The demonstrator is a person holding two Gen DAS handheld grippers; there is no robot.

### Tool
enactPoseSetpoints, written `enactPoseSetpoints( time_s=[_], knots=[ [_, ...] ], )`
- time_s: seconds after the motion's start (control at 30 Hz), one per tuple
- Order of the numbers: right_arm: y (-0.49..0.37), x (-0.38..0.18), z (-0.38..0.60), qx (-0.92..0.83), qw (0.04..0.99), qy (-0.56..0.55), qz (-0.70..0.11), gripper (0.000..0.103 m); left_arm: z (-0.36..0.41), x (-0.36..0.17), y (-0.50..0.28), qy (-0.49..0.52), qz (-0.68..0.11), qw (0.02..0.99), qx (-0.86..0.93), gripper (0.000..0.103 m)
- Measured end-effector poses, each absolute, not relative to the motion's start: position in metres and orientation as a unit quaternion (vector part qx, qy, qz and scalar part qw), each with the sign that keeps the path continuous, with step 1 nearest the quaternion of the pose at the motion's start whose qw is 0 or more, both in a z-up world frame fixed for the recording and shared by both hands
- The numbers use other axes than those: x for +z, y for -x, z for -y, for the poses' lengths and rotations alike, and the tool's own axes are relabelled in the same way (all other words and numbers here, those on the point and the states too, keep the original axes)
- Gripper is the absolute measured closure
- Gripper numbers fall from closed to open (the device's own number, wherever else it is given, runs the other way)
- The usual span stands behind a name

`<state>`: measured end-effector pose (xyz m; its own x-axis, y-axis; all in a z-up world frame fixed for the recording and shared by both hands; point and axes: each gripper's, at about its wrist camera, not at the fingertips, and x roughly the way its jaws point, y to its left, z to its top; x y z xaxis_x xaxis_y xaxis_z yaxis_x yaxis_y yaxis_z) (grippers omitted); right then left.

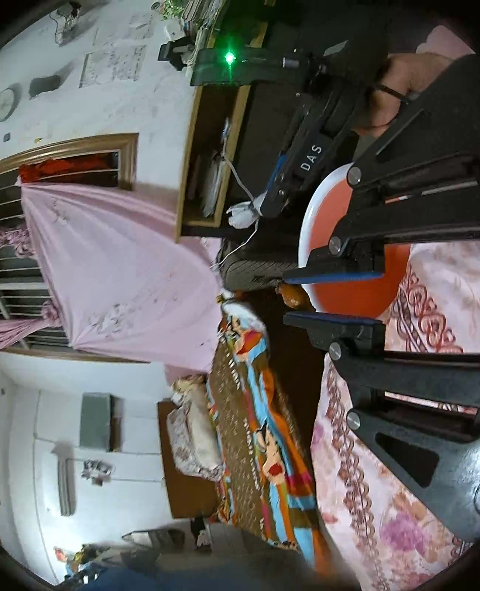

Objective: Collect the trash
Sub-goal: 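Carry both items over the orange basin and open both tools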

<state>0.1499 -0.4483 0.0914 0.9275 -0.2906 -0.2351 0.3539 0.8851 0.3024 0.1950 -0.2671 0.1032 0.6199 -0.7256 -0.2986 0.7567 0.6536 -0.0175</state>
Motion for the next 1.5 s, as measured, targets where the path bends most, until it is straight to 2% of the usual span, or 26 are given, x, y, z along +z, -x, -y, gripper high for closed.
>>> enactPoseSetpoints(
  time_s=[0.67,0.87,1.5],
  knots=[
    [-0.158,0.061,0.47,-0.176,0.941,-0.236,-0.168,0.078,0.31,0.078,-0.226,-0.026,-0.261,0.866,-0.425,0.103],
    [-0.158,0.057,0.474,-0.18,0.936,-0.246,-0.176,0.074,0.314,0.072,-0.232,-0.018,-0.284,0.861,-0.421,0.103],
    [-0.157,0.056,0.476,-0.181,0.935,-0.249,-0.177,0.068,0.298,0.074,-0.234,-0.006,-0.281,0.871,-0.402,0.092]
  ],
)
